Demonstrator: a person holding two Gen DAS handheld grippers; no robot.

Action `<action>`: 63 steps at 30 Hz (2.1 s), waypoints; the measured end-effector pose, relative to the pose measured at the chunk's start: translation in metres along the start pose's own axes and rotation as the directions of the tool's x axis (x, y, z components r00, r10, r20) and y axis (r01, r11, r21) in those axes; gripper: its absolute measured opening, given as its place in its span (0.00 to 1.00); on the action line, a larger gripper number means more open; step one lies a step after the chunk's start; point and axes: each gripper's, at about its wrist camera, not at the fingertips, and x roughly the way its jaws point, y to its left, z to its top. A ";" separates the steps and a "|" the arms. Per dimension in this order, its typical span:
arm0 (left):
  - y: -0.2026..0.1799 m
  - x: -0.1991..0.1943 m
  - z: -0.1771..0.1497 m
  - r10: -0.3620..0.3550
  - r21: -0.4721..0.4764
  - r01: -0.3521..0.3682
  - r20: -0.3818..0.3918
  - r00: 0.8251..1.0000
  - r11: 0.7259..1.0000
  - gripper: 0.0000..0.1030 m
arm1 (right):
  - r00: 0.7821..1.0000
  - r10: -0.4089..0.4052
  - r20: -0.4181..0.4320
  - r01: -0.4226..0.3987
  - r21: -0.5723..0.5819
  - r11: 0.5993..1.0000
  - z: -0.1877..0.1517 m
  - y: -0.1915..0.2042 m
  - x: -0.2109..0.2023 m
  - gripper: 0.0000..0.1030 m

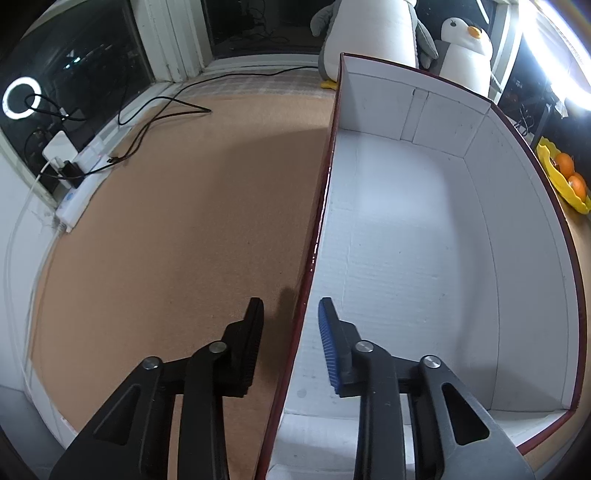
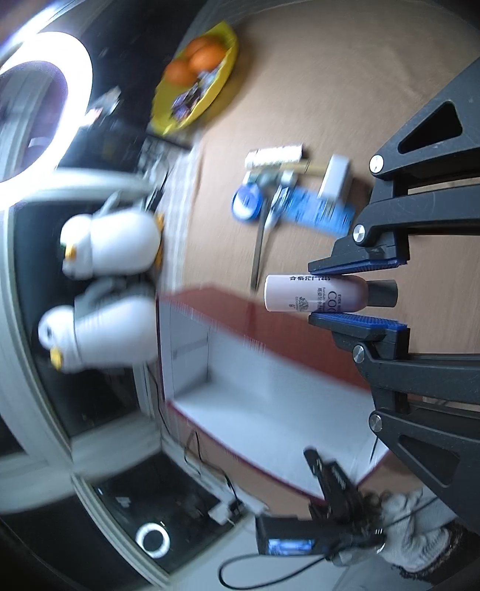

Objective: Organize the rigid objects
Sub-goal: 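Carry the tube into the white box and open the right gripper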

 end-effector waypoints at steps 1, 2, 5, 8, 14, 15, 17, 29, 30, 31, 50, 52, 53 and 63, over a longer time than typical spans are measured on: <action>0.000 0.000 0.000 -0.002 0.000 0.002 0.001 1.000 1.000 0.20 | 1.000 0.016 -0.003 -0.016 -0.026 1.000 0.003 0.012 0.003 0.17; 0.000 -0.001 0.000 -0.004 0.000 0.004 0.004 1.000 1.000 0.19 | 1.000 0.024 -0.006 -0.024 -0.038 0.999 0.003 0.016 0.005 0.17; 0.000 -0.006 0.002 -0.004 -0.002 0.004 0.020 1.000 1.000 0.18 | 0.999 0.049 -0.019 -0.051 -0.087 0.995 0.004 0.038 0.014 0.17; 0.000 -0.014 0.005 0.000 0.000 0.000 0.043 0.999 1.000 0.18 | 0.997 0.069 -0.036 -0.073 -0.121 0.990 0.004 0.057 0.023 0.17; 0.005 -0.020 0.002 0.004 -0.012 -0.003 0.053 0.999 1.000 0.18 | 0.994 0.094 -0.055 -0.102 -0.171 0.980 0.003 0.083 0.034 0.17; 0.006 -0.020 0.001 0.003 -0.017 -0.002 0.051 0.999 1.000 0.18 | 0.994 0.098 -0.051 -0.105 -0.179 0.978 0.004 0.087 0.034 0.17; 0.007 -0.019 -0.001 -0.001 -0.022 0.002 0.045 0.999 1.000 0.18 | 0.994 0.103 -0.043 -0.109 -0.195 0.975 0.005 0.091 0.033 0.17; 0.005 -0.015 -0.005 -0.008 -0.023 0.009 0.034 0.999 1.000 0.18 | 0.991 0.105 -0.086 -0.123 -0.232 0.965 0.008 0.107 0.053 0.17; 0.006 -0.015 -0.005 -0.007 -0.023 0.008 0.034 0.999 1.000 0.18 | 0.990 0.107 -0.094 -0.127 -0.238 0.963 0.007 0.108 0.055 0.17; 0.006 -0.015 -0.005 -0.008 -0.025 0.008 0.034 0.999 1.000 0.18 | 0.989 0.107 -0.100 -0.129 -0.244 0.961 0.006 0.108 0.056 0.19; 0.006 -0.017 -0.006 -0.004 -0.018 0.004 0.018 1.000 1.000 0.18 | 0.996 0.087 -0.010 -0.088 -0.074 0.993 -0.001 0.035 0.014 0.41; 0.006 -0.017 -0.006 -0.004 -0.012 0.004 0.017 1.000 1.000 0.18 | 0.998 0.070 0.004 -0.070 -0.037 0.997 -0.003 0.020 0.007 0.41; 0.006 -0.016 -0.006 -0.003 -0.011 0.003 0.016 1.000 1.000 0.18 | 0.998 0.064 0.009 -0.064 -0.025 0.998 -0.003 0.015 0.004 0.41; 0.006 -0.024 -0.001 -0.032 -0.007 0.032 0.023 0.999 0.999 0.11 | 0.998 -0.061 0.006 0.060 0.143 0.988 -0.028 -0.061 -0.011 0.41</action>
